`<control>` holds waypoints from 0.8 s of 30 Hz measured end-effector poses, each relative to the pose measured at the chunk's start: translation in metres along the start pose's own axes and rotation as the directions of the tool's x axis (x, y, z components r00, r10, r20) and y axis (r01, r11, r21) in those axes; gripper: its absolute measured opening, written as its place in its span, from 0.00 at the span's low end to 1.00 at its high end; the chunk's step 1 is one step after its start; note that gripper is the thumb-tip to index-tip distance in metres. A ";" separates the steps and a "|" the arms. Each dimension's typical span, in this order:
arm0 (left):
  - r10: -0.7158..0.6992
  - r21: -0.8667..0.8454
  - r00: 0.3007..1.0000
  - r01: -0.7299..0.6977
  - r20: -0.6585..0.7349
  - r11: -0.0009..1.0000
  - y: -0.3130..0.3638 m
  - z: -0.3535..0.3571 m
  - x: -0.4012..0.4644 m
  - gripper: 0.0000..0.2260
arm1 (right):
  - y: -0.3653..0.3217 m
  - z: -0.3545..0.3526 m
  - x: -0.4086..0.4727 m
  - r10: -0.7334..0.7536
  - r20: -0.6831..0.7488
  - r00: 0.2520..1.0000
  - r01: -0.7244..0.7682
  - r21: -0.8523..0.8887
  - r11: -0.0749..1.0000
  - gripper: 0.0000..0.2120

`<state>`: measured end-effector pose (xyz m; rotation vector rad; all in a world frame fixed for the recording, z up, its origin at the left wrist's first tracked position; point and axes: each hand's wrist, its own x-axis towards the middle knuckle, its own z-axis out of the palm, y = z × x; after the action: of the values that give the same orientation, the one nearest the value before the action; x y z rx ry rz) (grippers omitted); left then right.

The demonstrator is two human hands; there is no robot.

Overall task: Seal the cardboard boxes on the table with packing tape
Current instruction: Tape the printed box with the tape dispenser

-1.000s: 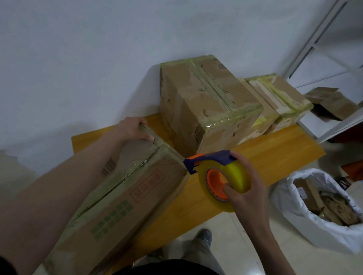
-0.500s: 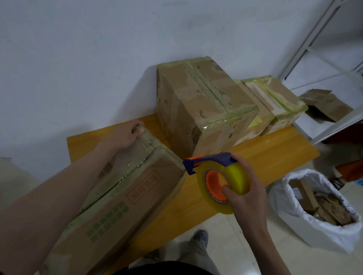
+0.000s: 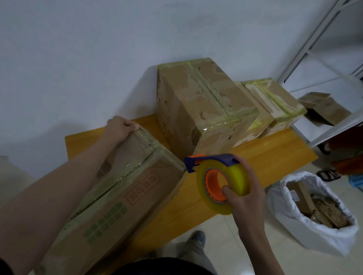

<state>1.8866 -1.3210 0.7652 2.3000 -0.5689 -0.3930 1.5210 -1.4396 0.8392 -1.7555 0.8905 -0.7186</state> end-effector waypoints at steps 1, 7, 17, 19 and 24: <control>0.066 0.113 0.998 -0.063 -0.019 0.992 0.002 0.000 0.001 0.10 | 0.000 0.000 0.001 0.001 -0.003 1.000 -0.001 0.004 1.000 0.40; 0.391 0.089 0.829 -0.460 0.401 0.884 0.012 0.015 -0.011 0.20 | -0.002 0.002 0.005 -0.013 -0.015 1.000 0.013 0.039 0.999 0.39; 0.393 0.051 0.824 -0.450 0.409 0.891 0.027 0.036 -0.022 0.03 | -0.006 0.003 0.008 -0.004 -0.034 0.999 0.006 0.045 0.999 0.39; 0.374 0.060 0.805 -0.449 0.460 0.892 0.037 0.040 -0.033 0.09 | -0.007 0.003 0.009 0.000 -0.047 0.999 0.002 0.052 0.999 0.38; 0.376 0.143 0.821 -0.472 0.430 0.870 0.051 0.070 -0.070 0.13 | -0.008 0.004 0.014 0.031 -0.060 0.998 -0.026 0.079 0.997 0.37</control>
<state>1.7816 -1.3586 0.7608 2.2348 -1.3781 -0.5886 1.5336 -1.4474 0.8465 -1.6565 0.9152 -0.7821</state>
